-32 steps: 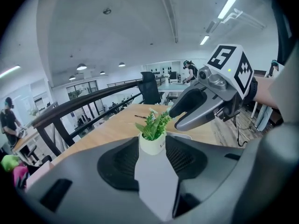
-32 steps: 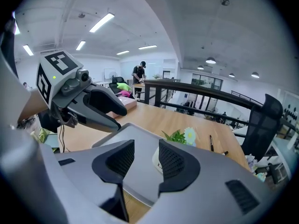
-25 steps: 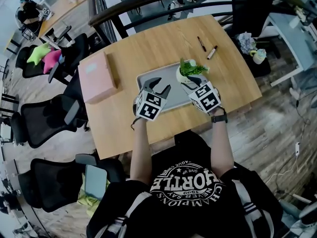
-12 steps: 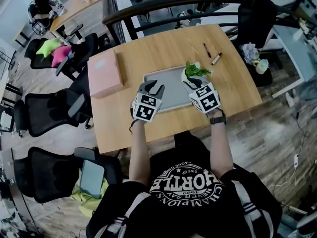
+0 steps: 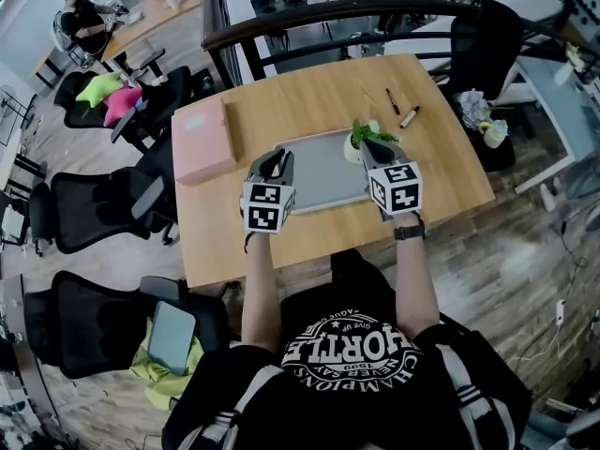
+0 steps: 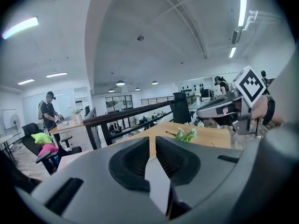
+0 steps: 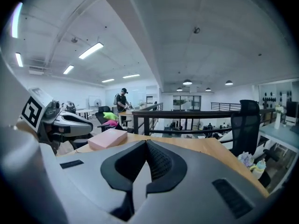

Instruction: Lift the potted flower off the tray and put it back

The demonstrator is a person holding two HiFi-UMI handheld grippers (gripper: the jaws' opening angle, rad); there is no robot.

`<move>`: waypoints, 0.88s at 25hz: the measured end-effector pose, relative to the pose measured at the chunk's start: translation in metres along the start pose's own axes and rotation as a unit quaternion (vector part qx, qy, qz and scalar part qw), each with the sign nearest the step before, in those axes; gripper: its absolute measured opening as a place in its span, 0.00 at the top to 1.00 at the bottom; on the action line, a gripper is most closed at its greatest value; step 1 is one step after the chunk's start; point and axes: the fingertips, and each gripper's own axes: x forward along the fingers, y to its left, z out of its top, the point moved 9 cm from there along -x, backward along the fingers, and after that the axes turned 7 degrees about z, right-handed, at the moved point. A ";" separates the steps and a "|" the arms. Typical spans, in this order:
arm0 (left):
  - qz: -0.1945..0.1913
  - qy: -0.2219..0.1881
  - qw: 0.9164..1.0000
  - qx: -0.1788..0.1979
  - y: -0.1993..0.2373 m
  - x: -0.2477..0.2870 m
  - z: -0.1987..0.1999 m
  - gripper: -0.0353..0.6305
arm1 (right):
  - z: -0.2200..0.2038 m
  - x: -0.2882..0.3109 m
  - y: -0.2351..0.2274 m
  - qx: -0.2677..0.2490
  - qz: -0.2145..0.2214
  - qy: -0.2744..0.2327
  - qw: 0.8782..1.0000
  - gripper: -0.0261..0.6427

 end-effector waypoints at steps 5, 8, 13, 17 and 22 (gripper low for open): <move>0.031 -0.047 0.998 -0.025 0.012 -0.011 0.013 0.89 | 0.012 -0.008 -0.001 0.018 -0.021 -0.043 0.999 0.93; 0.057 -0.078 0.994 -0.042 0.019 -0.015 0.018 0.89 | 0.019 -0.011 -0.002 0.010 -0.033 -0.064 0.997 0.93; 0.085 -0.116 0.987 -0.068 0.025 -0.022 0.022 0.89 | 0.024 -0.018 -0.005 -0.001 -0.051 -0.078 0.996 0.93; 0.104 -0.135 0.980 -0.104 0.034 -0.026 0.020 0.91 | 0.026 -0.017 -0.003 -0.006 -0.062 -0.088 0.994 0.93; 0.103 -0.136 0.977 -0.127 0.039 -0.025 0.015 0.92 | 0.028 -0.017 0.000 -0.022 -0.068 -0.101 0.992 0.93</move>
